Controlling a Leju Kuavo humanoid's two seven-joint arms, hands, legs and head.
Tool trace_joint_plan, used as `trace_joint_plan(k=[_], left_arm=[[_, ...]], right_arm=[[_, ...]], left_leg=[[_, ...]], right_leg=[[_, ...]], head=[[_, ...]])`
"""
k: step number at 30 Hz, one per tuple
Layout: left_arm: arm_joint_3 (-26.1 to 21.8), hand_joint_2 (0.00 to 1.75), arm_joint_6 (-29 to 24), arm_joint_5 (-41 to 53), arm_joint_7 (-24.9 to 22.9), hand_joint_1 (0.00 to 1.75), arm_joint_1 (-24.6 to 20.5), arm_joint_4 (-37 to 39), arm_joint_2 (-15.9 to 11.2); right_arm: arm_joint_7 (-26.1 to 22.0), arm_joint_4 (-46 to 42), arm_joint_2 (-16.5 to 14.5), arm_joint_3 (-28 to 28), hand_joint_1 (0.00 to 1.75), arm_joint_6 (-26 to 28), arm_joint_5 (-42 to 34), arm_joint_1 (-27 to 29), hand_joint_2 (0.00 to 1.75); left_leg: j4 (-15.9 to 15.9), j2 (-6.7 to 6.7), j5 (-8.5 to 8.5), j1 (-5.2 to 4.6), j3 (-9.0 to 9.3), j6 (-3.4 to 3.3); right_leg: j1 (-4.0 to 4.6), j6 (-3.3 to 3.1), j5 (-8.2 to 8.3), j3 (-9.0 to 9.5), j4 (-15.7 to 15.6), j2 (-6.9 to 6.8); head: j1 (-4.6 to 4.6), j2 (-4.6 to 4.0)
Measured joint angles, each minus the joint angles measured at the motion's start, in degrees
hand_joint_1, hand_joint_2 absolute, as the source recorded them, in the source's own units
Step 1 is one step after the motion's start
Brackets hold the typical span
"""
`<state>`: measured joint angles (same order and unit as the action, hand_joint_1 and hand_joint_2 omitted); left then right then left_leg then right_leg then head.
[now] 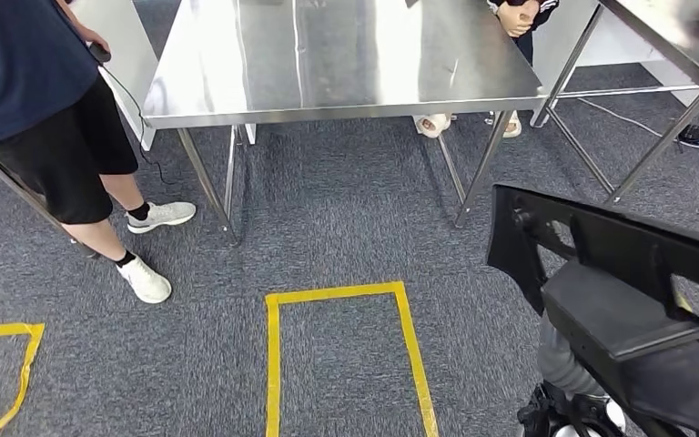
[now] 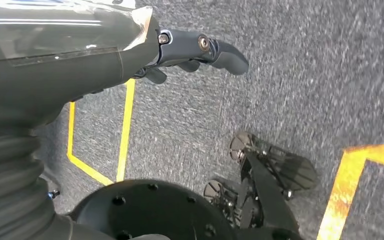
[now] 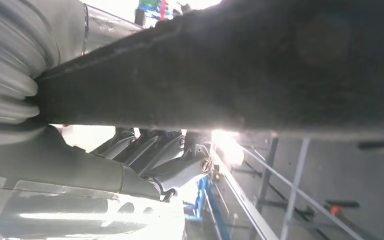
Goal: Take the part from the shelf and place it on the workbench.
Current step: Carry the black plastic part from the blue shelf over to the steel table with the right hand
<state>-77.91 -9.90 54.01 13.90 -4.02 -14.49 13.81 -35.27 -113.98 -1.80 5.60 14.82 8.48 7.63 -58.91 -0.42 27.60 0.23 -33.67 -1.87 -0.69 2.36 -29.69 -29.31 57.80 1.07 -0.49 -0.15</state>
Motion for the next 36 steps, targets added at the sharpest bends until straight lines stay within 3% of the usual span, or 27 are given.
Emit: trace_joint_plan(k=[2,3,6,7,8,9,11,13,15,17,19,21,23,24,25,27,28,29,31,33,34,36], left_arm=[[0.01,1.75,-0.08,0.01,-0.03,0.0,0.04,-0.02,0.03],[0.02,1.75,-0.12,0.02,-0.04,0.0,0.04,-0.03,0.05],[0.03,1.75,-0.23,0.02,-0.07,0.0,0.04,-0.04,0.07],[0.04,1.75,-0.26,0.02,-0.08,0.0,0.07,-0.04,0.07],[0.04,1.75,-0.28,0.02,-0.1,0.0,0.11,-0.04,0.07],[0.04,1.75,-0.3,0.02,-0.12,0.0,0.14,-0.04,0.07],[0.04,1.75,-0.33,0.03,-0.15,0.0,0.16,-0.04,0.07],[0.05,1.75,-0.36,0.04,-0.16,0.0,0.15,-0.05,0.06],[0.08,1.75,-0.42,0.04,-0.19,0.0,0.1,-0.07,0.06],[0.11,1.75,-0.44,0.05,-0.2,0.0,-0.03,-0.07,0.07],[0.14,1.75,-0.44,0.08,-0.2,0.0,-0.12,-0.07,0.08],[0.15,1.75,-0.44,0.1,-0.23,0.0,-0.02,-0.07,0.09],[0.14,1.75,-0.44,0.1,-0.26,0.0,0.13,-0.07,0.09],[0.14,1.75,-0.44,0.1,-0.26,0.0,0.16,-0.07,0.08],[0.14,1.75,-0.43,0.1,-0.25,0.0,0.17,-0.08,0.08],[0.14,1.75,-0.41,0.15,-0.23,0.0,0.26,-0.13,0.0],[0.14,1.75,-0.39,0.19,-0.22,0.0,0.32,-0.15,-0.05],[0.15,1.75,-0.37,0.25,-0.21,0.0,0.37,-0.18,-0.09],[0.18,1.75,-0.33,0.39,-0.2,0.0,0.41,-0.23,-0.11],[0.25,1.75,-0.25,0.52,-0.2,0.0,0.43,-0.28,-0.11],[0.3,1.75,-0.17,0.56,-0.2,0.0,0.41,-0.29,-0.11],[0.42,1.75,0.11,0.65,-0.2,0.0,0.36,-0.3,-0.11]], right_arm=[[0.11,0.0,-0.04,0.0,1.75,-0.12,0.09,0.0,1.75],[0.12,0.0,-0.05,-0.01,1.75,-0.14,0.13,-0.07,1.75],[0.13,0.04,-0.08,-0.01,1.75,-0.19,0.19,-0.06,1.75],[0.15,0.08,-0.08,-0.01,1.75,-0.2,0.22,0.03,1.75],[0.16,0.11,-0.08,-0.01,1.75,-0.21,0.25,0.08,1.75],[0.16,0.14,-0.08,-0.02,1.75,-0.22,0.26,0.1,1.75],[0.17,0.18,-0.09,-0.03,1.75,-0.23,0.26,0.1,1.75],[0.19,0.27,-0.15,-0.01,1.75,-0.26,0.28,0.07,1.75],[0.23,0.33,-0.22,-0.04,1.75,-0.28,0.29,0.07,1.75],[0.24,0.32,-0.32,-0.13,1.75,-0.3,0.28,0.09,1.75],[0.24,0.32,-0.48,-0.15,1.75,-0.34,0.28,0.04,1.75],[0.25,0.32,-0.57,-0.14,1.75,-0.38,0.29,0.02,1.75],[0.26,0.33,-0.6,-0.15,1.75,-0.39,0.29,0.08,1.75],[0.26,0.33,-0.6,-0.16,1.75,-0.39,0.3,0.11,1.75],[0.26,0.33,-0.61,-0.16,1.75,-0.39,0.32,0.13,1.75],[0.25,0.39,-0.64,-0.16,1.75,-0.39,0.37,0.15,1.75],[0.25,0.44,-0.67,-0.16,1.75,-0.39,0.4,0.16,1.75],[0.25,0.5,-0.7,-0.15,1.75,-0.39,0.43,0.18,1.75],[0.23,0.56,-0.76,-0.16,1.75,-0.36,0.48,0.28,1.75],[0.2,0.59,-0.78,-0.21,1.75,-0.26,0.5,0.4,1.75],[0.18,0.6,-0.77,-0.25,1.75,-0.2,0.51,0.43,1.75],[0.19,0.61,-0.76,-0.31,1.75,-0.12,0.52,0.47,1.75]], left_leg=[[0.49,0.01,0.09,0.12,0.8,-0.78],[0.61,0.03,0.19,0.22,1.26,-1.08],[0.69,0.14,0.88,0.25,1.9,-1.5],[0.68,0.15,1.22,0.26,2.21,-1.49],[0.68,0.12,1.61,0.27,2.67,-1.42],[0.68,0.08,2.06,0.3,3.26,-1.29],[0.65,0.05,3.14,0.32,4.54,-0.83],[0.82,0.16,4.2,0.13,5.26,-0.11],[0.7,0.32,4.62,0.03,6.0,0.55],[-1.88,0.46,4.19,0.24,5.42,1.0],[-8.05,0.46,4.57,0.4,1.64,1.36],[-14.32,0.39,7.26,0.4,-3.49,1.64],[-15.8,0.37,9.47,0.38,-6.91,1.66],[-14.13,0.36,8.94,0.36,-7.38,1.46],[-11.26,0.33,6.99,0.27,-7.15,1.11],[-5.13,0.07,0.76,-0.16,-6.05,0.13],[-3.33,-0.15,-1.26,-0.41,-5.66,-0.26],[-2.57,-0.4,-2.22,-0.63,-5.39,-0.5],[-1.83,-0.7,-1.87,-0.79,-4.55,-0.82],[-0.69,-0.72,-2.02,-0.56,-2.5,-1.24],[-0.32,-0.63,-1.84,-0.4,-1.43,-1.47],[0.2,-0.57,-1.13,-0.2,0.2,-1.74]], right_leg=[[-0.02,0.58,-0.38,-0.2,1.5,-0.17],[-0.06,0.68,-1.15,-1.23,3.32,-0.29],[-0.15,0.68,-4.5,-8.18,13.83,-0.44],[-0.18,0.82,-4.9,-10.17,16.1,-0.45],[-0.24,1.2,-4.2,-11.02,16.01,-0.47],[-0.35,1.74,-2.59,-10.77,13.76,-0.53],[-0.51,2.5,1.89,-8.61,6.21,-0.97],[-0.25,1.52,3.86,-6.99,1.86,-1.66],[-0.1,-0.03,3.6,-6.2,1.38,-1.7],[-0.37,-1.02,3.25,-5.03,1.17,-1.3],[-0.43,-2.05,2.43,-3.72,1.02,-1.18],[-0.24,-2.66,1.45,-2.62,1.02,-1.03],[-0.06,-2.75,0.29,-1.28,1.02,-0.73],[0.02,-2.72,-0.36,-0.45,1.02,-0.59],[0.09,-2.66,-1.03,0.39,1.0,-0.5],[0.27,-2.36,-2.36,1.82,0.94,-0.31],[0.37,-2.15,-2.88,2.16,0.88,-0.16],[0.44,-1.88,-3.34,2.41,0.75,-0.05],[0.53,-1.07,-3.34,3.24,0.94,0.15],[0.59,-0.27,-2.92,3.59,2.36,0.08],[0.59,0.05,-2.67,2.55,4.35,-0.04],[0.46,0.19,-3.37,-1.84,10.84,-0.28]], head=[[0.13,0.0],[0.29,0.0],[0.63,0.0],[0.62,0.0],[0.67,0.0],[0.68,0.0],[0.76,0.0],[0.81,0.0],[0.77,0.0],[0.67,0.0],[0.53,0.0],[0.39,0.0],[0.34,0.0],[0.34,0.0],[0.33,0.0],[0.39,0.0],[0.42,0.0],[0.45,0.0],[0.41,0.0],[0.4,-0.01],[0.46,-0.01],[0.6,-0.01]])
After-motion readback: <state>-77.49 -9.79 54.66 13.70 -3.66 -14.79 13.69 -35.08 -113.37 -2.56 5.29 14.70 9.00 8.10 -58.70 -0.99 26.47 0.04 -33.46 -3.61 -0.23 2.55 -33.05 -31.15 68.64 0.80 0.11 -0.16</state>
